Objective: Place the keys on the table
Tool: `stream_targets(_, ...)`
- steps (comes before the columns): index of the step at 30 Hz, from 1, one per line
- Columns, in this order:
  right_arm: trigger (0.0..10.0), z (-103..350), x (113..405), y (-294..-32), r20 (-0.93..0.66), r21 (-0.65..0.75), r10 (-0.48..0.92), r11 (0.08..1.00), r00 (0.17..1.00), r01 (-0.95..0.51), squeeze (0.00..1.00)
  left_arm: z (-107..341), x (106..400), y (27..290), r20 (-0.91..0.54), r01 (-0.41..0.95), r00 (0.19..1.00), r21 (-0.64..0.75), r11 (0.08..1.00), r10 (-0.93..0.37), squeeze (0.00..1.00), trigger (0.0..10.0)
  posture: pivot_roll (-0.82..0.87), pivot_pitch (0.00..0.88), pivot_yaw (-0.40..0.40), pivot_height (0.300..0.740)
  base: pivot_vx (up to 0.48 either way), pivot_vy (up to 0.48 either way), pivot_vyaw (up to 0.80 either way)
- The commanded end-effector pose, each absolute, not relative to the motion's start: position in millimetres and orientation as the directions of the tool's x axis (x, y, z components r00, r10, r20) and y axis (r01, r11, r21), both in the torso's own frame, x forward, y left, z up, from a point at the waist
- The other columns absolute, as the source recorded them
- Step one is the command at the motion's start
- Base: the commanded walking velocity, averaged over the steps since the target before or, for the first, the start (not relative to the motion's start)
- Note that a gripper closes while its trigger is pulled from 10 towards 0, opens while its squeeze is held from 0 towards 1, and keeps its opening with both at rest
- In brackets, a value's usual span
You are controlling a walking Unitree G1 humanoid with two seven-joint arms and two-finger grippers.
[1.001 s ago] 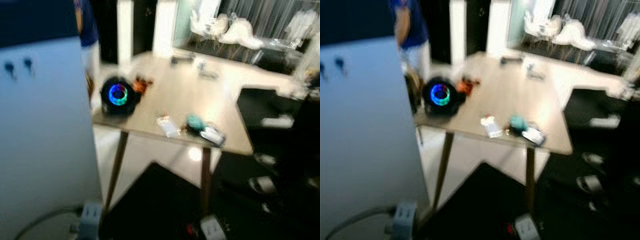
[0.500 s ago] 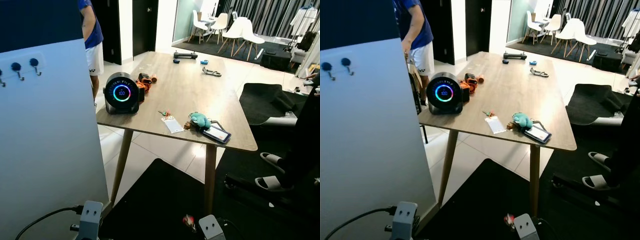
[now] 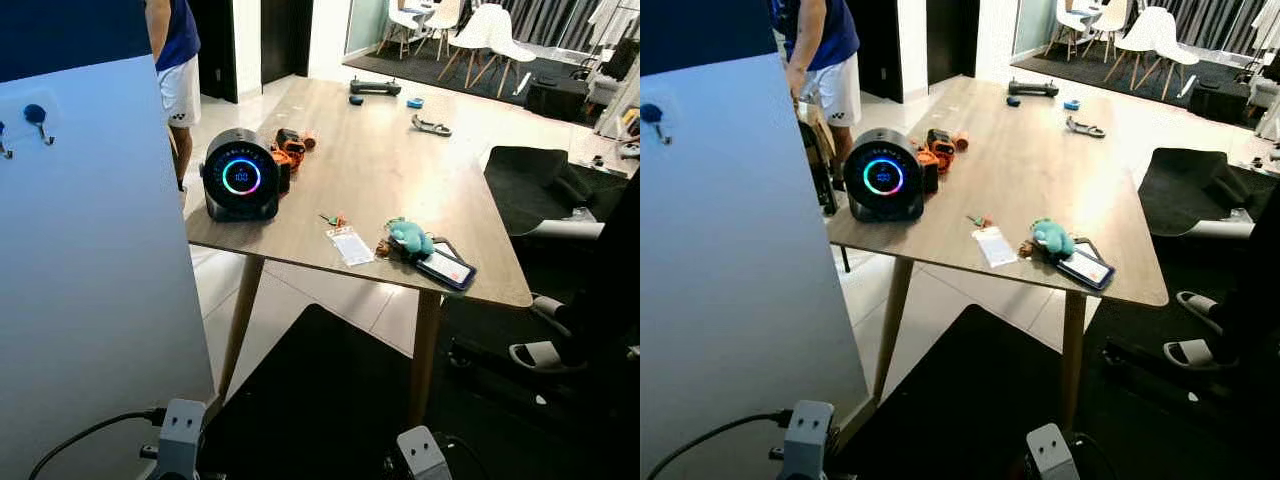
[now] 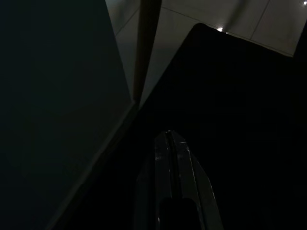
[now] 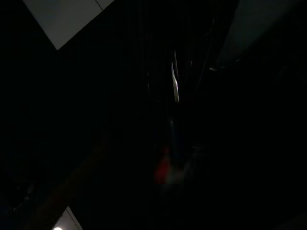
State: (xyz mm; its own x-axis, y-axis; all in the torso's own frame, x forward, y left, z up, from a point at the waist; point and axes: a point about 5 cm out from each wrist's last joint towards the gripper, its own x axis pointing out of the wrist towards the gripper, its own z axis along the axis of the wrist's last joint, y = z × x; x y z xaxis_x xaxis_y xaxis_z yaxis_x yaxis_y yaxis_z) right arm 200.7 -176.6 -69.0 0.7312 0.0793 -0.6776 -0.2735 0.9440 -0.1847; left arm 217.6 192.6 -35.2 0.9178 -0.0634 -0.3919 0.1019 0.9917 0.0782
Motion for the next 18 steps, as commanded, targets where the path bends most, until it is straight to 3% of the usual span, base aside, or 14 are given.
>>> stream_targets(1,10.0,-69.3,199.3,-179.6,-0.679,-0.184,0.067,0.948,0.731,-0.258,0.00,-35.9,215.0,190.2,-0.386,0.108,0.920,0.066,0.992,-0.075,0.00,10.0,0.11,0.038,-0.066,0.740,0.000,0.000,0.00)
stream_targets(18,10.0,-69.3,199.4,-180.6,-0.681,-0.185,0.064,0.949,0.730,-0.256,0.00,-35.3,215.6,188.4,-0.381,0.117,0.921,0.057,0.991,-0.087,0.00,10.0,0.11,0.039,-0.068,0.740,0.418,0.000,0.00)
